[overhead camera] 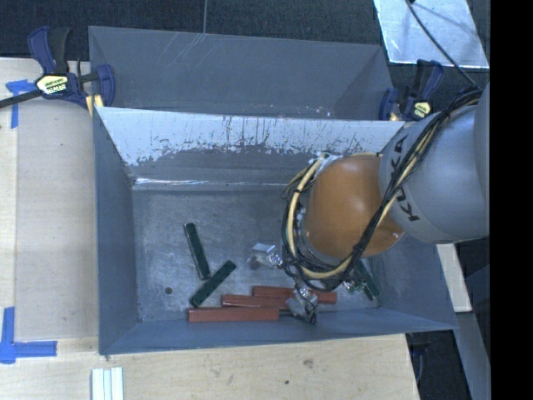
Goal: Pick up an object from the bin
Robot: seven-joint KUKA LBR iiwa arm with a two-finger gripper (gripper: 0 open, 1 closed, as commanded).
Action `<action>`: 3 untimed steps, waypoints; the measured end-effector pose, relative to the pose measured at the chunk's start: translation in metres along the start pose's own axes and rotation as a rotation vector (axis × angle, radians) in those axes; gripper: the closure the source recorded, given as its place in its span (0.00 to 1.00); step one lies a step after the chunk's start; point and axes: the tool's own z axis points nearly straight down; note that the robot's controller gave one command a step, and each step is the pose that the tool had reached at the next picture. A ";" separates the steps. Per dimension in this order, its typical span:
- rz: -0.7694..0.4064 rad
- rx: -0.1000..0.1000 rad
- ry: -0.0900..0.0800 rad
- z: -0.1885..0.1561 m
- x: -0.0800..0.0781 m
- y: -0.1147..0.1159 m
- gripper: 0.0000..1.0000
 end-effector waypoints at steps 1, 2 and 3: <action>-0.005 0.004 0.007 -0.009 0.070 -0.107 0.00; -0.154 -0.003 0.003 0.000 -0.021 -0.047 0.00; 0.177 0.001 0.004 0.000 -0.024 -0.089 0.00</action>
Offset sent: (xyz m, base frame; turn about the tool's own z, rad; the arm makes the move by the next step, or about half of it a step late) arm -0.0004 -0.1218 0.0086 -0.0142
